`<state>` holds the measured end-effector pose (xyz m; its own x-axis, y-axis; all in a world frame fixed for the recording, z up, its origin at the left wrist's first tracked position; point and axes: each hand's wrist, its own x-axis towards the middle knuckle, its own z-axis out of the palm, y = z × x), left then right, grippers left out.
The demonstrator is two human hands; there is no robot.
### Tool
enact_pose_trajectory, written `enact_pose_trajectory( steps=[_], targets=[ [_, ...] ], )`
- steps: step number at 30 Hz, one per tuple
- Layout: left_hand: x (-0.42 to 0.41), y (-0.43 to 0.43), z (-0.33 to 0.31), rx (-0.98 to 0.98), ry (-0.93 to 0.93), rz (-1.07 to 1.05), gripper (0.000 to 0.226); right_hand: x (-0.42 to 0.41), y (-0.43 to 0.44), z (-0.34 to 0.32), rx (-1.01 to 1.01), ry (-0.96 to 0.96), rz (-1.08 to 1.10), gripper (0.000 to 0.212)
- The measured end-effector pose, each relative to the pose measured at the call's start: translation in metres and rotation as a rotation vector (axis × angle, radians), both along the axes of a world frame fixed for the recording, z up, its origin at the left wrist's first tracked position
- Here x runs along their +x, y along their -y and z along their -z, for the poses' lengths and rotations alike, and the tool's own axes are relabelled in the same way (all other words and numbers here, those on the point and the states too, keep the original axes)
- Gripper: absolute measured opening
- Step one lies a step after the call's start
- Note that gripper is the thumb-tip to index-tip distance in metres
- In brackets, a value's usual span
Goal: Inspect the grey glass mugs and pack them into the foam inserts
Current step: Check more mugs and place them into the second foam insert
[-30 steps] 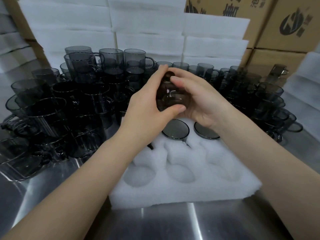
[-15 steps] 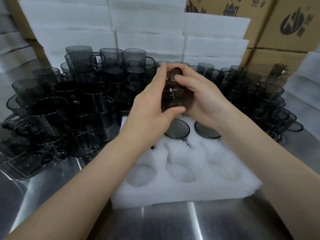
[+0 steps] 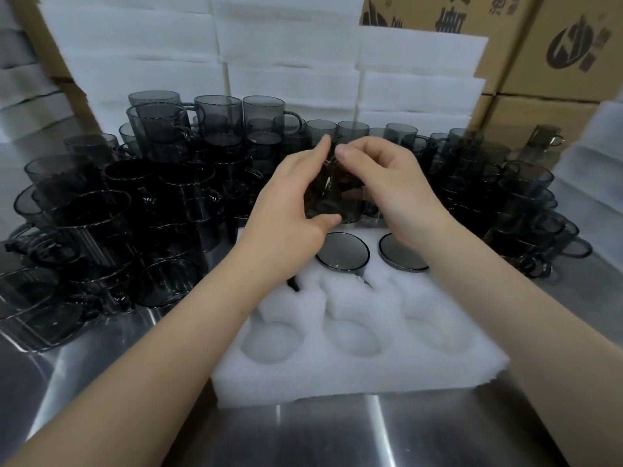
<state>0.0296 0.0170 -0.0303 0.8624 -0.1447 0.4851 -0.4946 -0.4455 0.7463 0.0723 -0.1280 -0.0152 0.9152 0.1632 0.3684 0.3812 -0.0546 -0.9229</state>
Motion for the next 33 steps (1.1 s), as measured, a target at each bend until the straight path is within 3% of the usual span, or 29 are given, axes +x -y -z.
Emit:
enact_pose_trajectory(
  steps=[4,9,17,25,28,30,33],
  targets=[
    [-0.001,-0.001,0.000,0.059,0.030,0.012,0.084,-0.001,0.002,-0.001,-0.167,0.092,0.044,0.035],
    [-0.004,0.001,-0.003,0.057,0.027,-0.045,0.076,-0.001,0.001,-0.003,-0.221,0.005,0.001,0.040],
    [-0.004,0.000,-0.005,-0.087,0.010,0.025,0.045,0.001,0.001,-0.001,0.065,-0.070,-0.123,0.034],
    [-0.004,-0.003,-0.006,-0.268,-0.048,0.043,0.047,-0.003,0.005,-0.005,0.236,-0.191,-0.330,0.040],
    [-0.002,-0.002,-0.006,-0.322,-0.037,0.008,0.054,-0.004,0.003,-0.007,0.301,-0.209,-0.360,0.029],
    [0.001,-0.003,-0.006,-0.471,-0.062,0.008,0.056,-0.004,0.005,-0.009,0.349,-0.235,-0.381,0.016],
    [0.004,-0.007,-0.006,-0.653,-0.116,0.012,0.051,-0.003,0.010,-0.009,0.285,-0.216,-0.312,0.025]
  ],
)
